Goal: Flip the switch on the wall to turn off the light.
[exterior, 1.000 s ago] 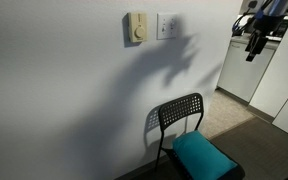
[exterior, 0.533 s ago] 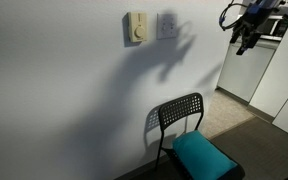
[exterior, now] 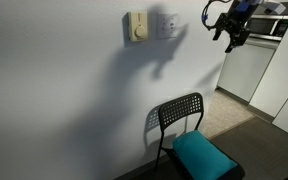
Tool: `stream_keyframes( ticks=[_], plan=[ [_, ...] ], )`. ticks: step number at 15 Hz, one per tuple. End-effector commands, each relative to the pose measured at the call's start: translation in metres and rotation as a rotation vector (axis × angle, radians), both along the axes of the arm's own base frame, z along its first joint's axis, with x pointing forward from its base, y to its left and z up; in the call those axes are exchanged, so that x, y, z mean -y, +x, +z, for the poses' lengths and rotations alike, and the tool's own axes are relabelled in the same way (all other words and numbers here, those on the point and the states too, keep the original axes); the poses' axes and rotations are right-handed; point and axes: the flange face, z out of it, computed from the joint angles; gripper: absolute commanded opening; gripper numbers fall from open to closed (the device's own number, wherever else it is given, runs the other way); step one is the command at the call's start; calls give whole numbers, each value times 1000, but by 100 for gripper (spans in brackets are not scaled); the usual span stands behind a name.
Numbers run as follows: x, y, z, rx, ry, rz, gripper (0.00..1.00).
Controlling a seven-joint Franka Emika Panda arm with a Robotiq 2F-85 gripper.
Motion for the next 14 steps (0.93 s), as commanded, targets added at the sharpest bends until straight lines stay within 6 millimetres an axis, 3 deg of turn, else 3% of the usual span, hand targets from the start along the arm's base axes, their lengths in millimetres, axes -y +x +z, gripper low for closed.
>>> stream_keyframes(
  ticks=[1, 6, 10, 14],
  plan=[
    [0, 0, 1, 0, 1, -2, 100],
    [-5, 11, 6, 36, -41, 25, 100],
    [-41, 28, 27, 163, -106, -1, 100],
    [-84, 45, 35, 218, -97, 104, 100]
  ],
)
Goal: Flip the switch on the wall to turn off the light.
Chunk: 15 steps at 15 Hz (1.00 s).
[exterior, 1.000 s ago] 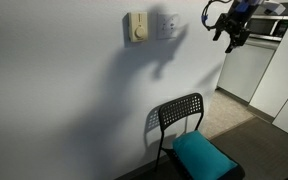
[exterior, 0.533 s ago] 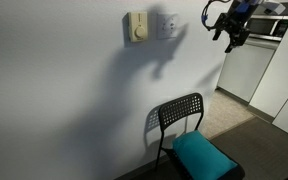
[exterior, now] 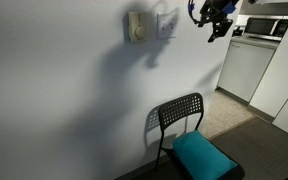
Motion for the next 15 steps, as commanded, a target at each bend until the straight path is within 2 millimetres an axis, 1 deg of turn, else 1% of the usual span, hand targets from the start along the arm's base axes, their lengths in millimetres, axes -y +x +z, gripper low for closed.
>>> stream_keyframes(
  ticks=[1, 3, 6, 8, 11, 15],
  plan=[
    [-25, 27, 3, 50, -11, 68, 100],
    [-32, 38, 3, 84, -23, 68, 100],
    [-32, 55, 5, 136, -73, 68, 100],
    [-32, 66, 7, 142, -86, 68, 100],
    [-39, 79, 9, 145, -80, 91, 100],
    [-47, 95, 6, 143, -69, 95, 100]
  ],
)
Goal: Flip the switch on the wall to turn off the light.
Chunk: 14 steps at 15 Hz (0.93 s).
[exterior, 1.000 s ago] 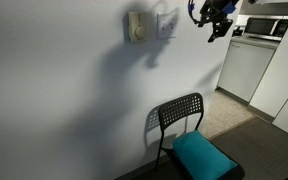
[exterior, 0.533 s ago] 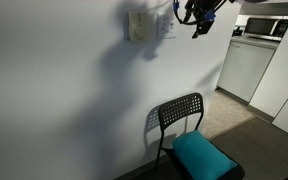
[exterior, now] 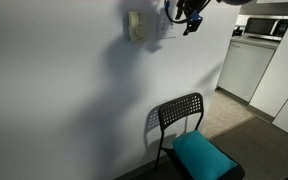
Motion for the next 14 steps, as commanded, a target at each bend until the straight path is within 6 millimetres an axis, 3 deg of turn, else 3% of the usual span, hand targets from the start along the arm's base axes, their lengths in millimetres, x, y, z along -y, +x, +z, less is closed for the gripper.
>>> stream_keyframes(
  ticks=[1, 7, 10, 14],
  plan=[
    [-5, 20, -2, -2, -7, 17, 100],
    [0, 36, -15, -19, 11, -6, 100],
    [2, 36, -17, -39, 12, -16, 100],
    [10, 32, -36, -250, -29, -64, 100]
  ],
)
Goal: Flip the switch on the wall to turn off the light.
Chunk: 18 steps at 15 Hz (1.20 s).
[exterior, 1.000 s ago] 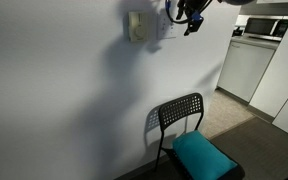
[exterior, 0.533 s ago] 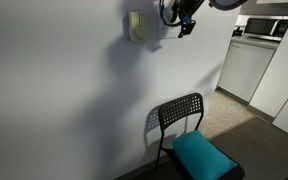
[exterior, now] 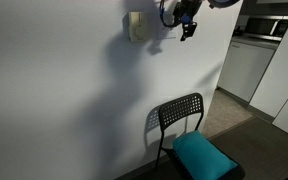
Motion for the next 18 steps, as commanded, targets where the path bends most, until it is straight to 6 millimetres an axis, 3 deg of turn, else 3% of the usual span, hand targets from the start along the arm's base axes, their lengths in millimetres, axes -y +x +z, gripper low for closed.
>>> stream_keyframes(
  ticks=[1, 7, 18],
  plan=[
    [14, 5, -21, -188, -34, -27, 100],
    [23, 2, -27, -308, -53, -50, 100],
    [14, -38, 12, -330, -58, 74, 100]
  ],
)
